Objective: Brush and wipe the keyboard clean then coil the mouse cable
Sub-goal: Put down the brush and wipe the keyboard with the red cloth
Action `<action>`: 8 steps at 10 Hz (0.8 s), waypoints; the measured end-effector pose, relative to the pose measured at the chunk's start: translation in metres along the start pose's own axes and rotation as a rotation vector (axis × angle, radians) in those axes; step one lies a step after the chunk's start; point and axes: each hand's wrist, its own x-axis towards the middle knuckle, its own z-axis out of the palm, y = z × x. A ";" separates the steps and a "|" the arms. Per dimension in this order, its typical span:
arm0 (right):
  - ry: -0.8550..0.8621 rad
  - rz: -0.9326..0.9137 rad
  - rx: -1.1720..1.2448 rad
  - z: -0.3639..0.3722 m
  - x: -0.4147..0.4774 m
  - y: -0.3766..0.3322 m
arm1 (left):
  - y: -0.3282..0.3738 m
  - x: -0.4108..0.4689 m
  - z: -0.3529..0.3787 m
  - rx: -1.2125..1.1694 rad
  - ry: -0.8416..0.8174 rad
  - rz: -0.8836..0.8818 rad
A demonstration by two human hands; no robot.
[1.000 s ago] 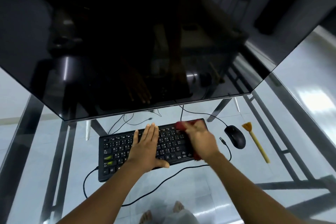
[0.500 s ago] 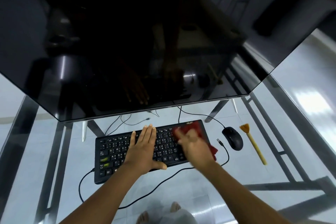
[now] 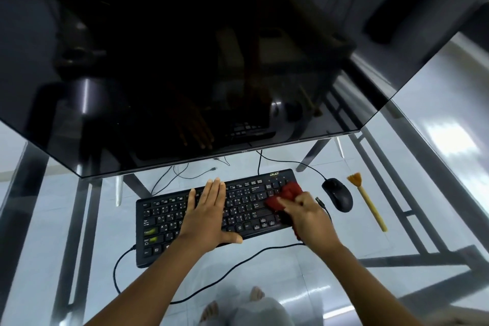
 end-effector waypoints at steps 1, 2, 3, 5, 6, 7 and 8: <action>0.003 -0.121 0.054 0.008 -0.010 -0.011 | -0.001 0.000 0.002 0.003 0.006 -0.005; -0.020 -0.169 0.086 0.011 -0.021 -0.013 | -0.001 0.000 0.001 0.003 -0.004 -0.005; 0.022 0.047 0.269 -0.001 -0.014 -0.009 | 0.000 0.000 0.000 0.003 -0.011 0.001; -0.021 0.001 0.155 -0.001 -0.024 -0.009 | -0.001 0.000 0.000 -0.008 -0.007 -0.004; 0.085 0.192 0.140 -0.014 -0.025 0.008 | 0.000 0.000 -0.001 0.001 -0.014 0.005; -0.045 -0.084 0.245 -0.013 -0.028 -0.027 | -0.001 0.000 0.001 -0.012 0.008 -0.001; -0.028 -0.160 0.231 -0.019 -0.023 -0.027 | 0.000 0.000 0.000 -0.001 -0.001 -0.002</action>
